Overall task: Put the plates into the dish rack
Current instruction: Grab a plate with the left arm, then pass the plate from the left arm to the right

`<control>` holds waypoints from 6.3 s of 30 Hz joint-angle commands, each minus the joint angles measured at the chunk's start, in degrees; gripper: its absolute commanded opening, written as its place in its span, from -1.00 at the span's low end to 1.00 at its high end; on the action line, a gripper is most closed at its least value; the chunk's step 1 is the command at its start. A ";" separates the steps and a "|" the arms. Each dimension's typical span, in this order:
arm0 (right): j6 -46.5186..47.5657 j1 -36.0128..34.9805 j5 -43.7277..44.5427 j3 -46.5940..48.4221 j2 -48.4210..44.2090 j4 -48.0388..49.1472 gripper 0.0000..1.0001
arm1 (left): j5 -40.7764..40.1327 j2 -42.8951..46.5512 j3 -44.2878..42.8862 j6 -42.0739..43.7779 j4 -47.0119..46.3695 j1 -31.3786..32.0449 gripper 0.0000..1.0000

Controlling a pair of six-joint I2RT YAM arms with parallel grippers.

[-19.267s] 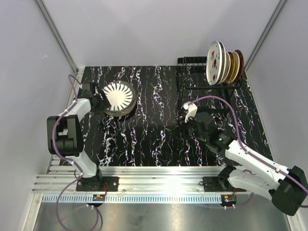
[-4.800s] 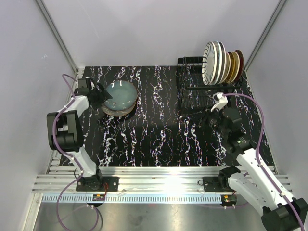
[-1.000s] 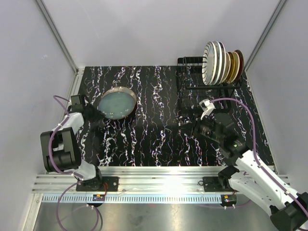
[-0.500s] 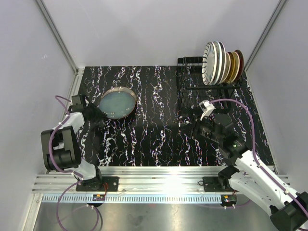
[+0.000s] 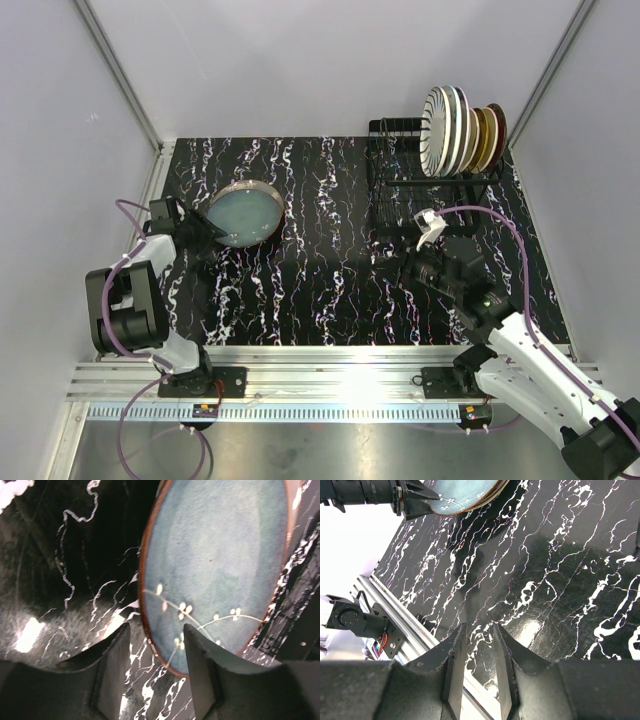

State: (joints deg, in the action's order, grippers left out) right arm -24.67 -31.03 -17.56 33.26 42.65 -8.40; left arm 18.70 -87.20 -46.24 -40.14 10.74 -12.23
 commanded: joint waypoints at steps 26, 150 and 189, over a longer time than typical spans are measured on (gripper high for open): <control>0.58 -0.70 1.48 -0.38 -0.90 1.11 -0.30 | 5.65 -4.91 1.32 -2.66 -7.76 -0.16 -0.44; -37.04 -0.61 6.05 -8.21 17.03 40.14 -0.20 | 36.32 18.12 -0.69 -11.45 -18.48 27.35 -1.00; -25.18 -0.62 12.64 0.04 8.68 19.41 -1.00 | 5.07 9.59 -16.07 14.74 15.61 28.40 0.98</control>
State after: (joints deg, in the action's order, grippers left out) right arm -53.12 -31.14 -5.30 25.21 54.70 6.28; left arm 33.10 -77.91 -56.93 -28.23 22.90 16.27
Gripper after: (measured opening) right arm 0.160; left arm 0.984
